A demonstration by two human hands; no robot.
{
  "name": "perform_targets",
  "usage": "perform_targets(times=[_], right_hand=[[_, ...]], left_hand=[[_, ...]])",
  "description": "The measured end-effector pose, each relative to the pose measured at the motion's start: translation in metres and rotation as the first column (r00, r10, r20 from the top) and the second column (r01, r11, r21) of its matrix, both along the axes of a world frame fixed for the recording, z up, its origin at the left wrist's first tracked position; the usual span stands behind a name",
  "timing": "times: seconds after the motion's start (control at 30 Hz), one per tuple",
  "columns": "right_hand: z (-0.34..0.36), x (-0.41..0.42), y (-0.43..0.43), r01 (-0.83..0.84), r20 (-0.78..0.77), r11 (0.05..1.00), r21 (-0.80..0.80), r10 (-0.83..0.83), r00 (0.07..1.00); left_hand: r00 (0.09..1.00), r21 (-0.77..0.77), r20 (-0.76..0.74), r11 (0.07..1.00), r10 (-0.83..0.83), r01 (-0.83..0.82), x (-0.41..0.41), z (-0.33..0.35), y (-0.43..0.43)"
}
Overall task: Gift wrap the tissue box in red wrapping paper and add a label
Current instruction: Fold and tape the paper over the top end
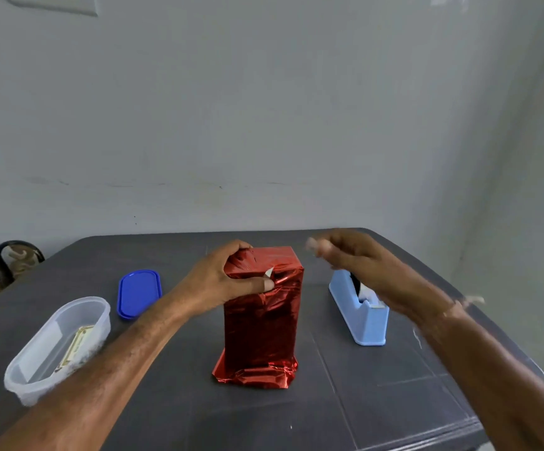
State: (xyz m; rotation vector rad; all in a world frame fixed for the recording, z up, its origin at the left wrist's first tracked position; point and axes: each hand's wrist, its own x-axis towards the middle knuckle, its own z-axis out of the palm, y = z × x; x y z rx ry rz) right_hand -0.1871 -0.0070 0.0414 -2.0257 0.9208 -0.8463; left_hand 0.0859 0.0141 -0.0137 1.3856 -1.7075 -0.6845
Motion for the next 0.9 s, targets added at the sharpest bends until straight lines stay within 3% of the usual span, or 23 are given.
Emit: perform_targets(times=[0.2,0.33,0.7,0.9], right_hand=[[0.037,0.049,-0.035,-0.231,-0.383,0.973,-0.02,0.206,0.9],[0.047,0.071,-0.041,-0.251,-0.535,0.968,0.007,0.216,0.817],[0.053,0.096,-0.049,-0.276,-0.688,0.961,0.012,0.209,0.695],[0.042,0.109,-0.052,-0.367,-0.82,0.904,-0.219,0.033,0.571]], left_hand=[[1.0,-0.024,0.007,1.0,0.002,-0.002,0.0,0.0,0.001],[1.0,-0.03,0.001,1.0,0.0,0.0,0.001,-0.002,-0.002],[0.999,-0.027,-0.027,0.999,-0.026,0.025,0.002,-0.004,-0.002],[0.999,-0.04,-0.018,0.999,-0.029,0.029,0.002,-0.005,-0.003]])
